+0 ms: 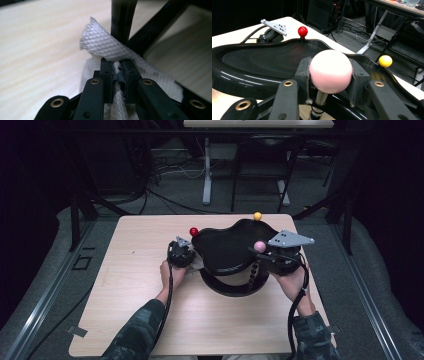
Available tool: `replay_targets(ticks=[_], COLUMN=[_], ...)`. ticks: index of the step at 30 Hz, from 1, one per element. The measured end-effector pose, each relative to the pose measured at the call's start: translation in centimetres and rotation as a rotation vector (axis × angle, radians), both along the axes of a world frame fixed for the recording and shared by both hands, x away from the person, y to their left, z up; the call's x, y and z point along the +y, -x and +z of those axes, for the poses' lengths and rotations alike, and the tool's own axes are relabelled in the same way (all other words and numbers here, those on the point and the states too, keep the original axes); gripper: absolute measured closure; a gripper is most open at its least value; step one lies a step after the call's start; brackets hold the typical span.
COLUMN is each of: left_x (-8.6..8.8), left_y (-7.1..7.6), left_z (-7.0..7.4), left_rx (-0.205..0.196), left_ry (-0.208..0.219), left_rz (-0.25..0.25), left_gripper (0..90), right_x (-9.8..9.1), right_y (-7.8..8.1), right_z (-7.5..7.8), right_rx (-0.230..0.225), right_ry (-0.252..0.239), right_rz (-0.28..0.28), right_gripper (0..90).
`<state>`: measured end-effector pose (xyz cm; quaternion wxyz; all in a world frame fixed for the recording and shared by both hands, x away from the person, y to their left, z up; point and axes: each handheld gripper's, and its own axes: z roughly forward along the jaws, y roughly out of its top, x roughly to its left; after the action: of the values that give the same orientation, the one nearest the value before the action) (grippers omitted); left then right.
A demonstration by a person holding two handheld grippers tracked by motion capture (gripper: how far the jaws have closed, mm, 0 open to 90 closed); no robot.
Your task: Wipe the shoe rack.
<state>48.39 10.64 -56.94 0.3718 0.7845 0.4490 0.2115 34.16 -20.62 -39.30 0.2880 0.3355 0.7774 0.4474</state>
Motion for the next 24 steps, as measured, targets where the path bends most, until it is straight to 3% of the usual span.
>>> replay_targets(ticks=[1, 4, 9, 11, 21, 24], left_x=[0.0, 0.2, 0.3, 0.0, -0.3, 0.1], left_y=[-0.1, 0.1, 0.8, 0.8, 0.0, 0.1], left_z=[-0.2, -0.1, 1.8, 2.4, -0.4, -0.3], left_rx=[0.014, 0.006, -0.076, -0.100, -0.002, -0.001], left_ry=[0.004, 0.013, 0.072, 0.050, 0.023, 0.027], left_rz=[-0.002, 0.005, 0.014, 0.007, 0.026, 0.030], left_gripper=[81.1, 81.1, 81.1, 81.0, 81.2, 81.2], right_x=[0.0, 0.0, 0.0, 0.0, 0.0, 0.0], right_y=[0.0, 0.0, 0.0, 0.0, -0.1, -0.1], right_z=[0.0, 0.0, 0.0, 0.0, -0.1, -0.1], right_rx=[0.000, 0.000, -0.001, -0.001, -0.001, -0.001], right_ry=[0.000, 0.000, 0.000, 0.000, -0.010, -0.010], right_rz=[0.001, 0.001, 0.001, 0.001, 0.012, 0.012], right_gripper=[59.8, 59.8, 59.8, 59.8, 59.8, 59.8])
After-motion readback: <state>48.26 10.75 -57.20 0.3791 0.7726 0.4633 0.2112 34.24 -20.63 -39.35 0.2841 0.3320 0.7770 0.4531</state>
